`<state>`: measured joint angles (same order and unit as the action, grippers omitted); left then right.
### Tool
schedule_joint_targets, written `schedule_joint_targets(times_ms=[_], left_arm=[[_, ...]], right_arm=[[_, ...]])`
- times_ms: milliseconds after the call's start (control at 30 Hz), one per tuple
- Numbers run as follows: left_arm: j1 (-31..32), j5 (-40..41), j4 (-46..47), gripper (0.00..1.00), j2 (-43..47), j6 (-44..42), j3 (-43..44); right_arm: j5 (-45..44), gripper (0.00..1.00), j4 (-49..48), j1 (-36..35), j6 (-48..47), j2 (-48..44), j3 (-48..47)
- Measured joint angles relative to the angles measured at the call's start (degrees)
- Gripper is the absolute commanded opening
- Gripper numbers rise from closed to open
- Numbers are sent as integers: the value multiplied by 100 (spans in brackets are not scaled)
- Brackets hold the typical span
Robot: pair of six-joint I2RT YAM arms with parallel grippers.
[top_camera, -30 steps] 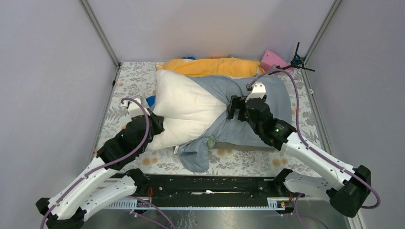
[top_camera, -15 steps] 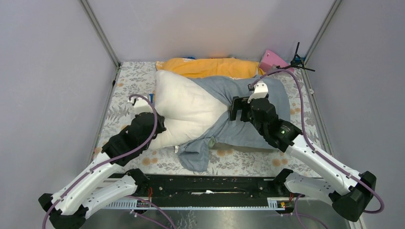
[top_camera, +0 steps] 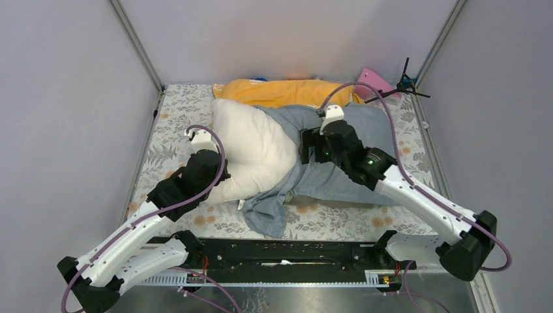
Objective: Remove the pillowcase from the pillow
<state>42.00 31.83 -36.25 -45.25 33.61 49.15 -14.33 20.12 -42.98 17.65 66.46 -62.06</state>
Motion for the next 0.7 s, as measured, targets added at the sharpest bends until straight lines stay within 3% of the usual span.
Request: schedule_joint_targets(times_ms=[267, 367, 533, 700], left_arm=[[-7, -2, -13, 0, -59, -15, 0], [-7, 31, -129, 0, -57, -9, 63], [-9, 243, -682, 0, -46, -11, 828], [59, 852, -938, 0, 245, -11, 1399]], right_arm=[[-1064, 100, 450, -732, -289, 798, -516], [-1504, 94, 496, -739, -299, 837, -492], [-1593, 80, 286, -273, -55, 420, -35], [-1604, 74, -20, 208, 227, -415, 415]])
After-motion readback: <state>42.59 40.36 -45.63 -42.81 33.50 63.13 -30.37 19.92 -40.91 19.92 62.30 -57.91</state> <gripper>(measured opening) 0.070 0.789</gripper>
